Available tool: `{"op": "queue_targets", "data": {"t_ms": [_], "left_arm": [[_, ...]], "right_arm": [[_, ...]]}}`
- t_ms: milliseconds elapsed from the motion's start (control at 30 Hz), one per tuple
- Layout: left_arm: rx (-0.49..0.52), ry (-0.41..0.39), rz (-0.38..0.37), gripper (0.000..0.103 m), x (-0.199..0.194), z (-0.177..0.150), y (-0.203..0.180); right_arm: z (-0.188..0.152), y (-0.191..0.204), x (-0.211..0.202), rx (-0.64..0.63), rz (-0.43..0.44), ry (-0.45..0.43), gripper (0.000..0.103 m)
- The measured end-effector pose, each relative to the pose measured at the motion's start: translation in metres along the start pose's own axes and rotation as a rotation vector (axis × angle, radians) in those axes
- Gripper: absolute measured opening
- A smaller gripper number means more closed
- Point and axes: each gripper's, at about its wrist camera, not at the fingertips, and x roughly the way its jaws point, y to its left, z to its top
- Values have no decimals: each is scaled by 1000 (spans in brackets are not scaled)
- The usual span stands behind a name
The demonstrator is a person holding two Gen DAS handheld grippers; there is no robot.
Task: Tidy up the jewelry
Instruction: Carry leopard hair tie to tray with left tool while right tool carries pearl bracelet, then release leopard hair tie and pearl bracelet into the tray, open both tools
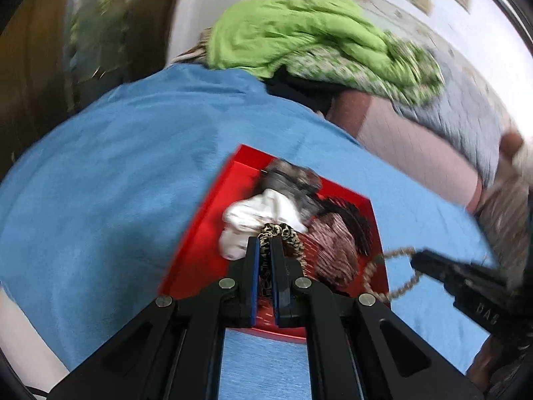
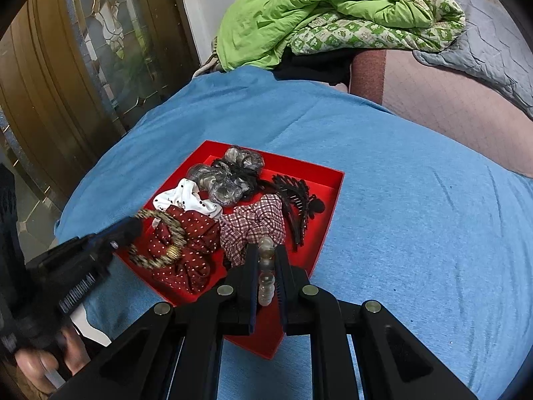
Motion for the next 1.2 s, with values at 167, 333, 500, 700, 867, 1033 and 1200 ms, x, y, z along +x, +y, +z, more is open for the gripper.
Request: {"op": "queue_targets", "data": {"t_ms": [167, 333, 500, 700, 867, 1033, 1200], "left_arm": [[-108, -34, 44, 6, -10, 7, 37], [-149, -32, 61, 6, -10, 8, 50], [-106, -23, 53, 6, -6, 7, 38], [-43, 19, 50, 6, 6, 4, 21], [5, 70, 106, 6, 22, -1, 13], [38, 84, 166, 6, 30, -4, 9], [94, 76, 225, 6, 35, -7, 3]], "right_arm": [[1, 0, -2, 5, 7, -8, 11], [1, 0, -3, 12, 21, -9, 11], [0, 2, -3, 8, 29, -9, 11], [0, -1, -1, 17, 28, -5, 11], [-2, -2, 4, 19, 32, 5, 11], [-4, -1, 9, 17, 37, 16, 11], [-8, -3, 16, 17, 29, 32, 11]]}}
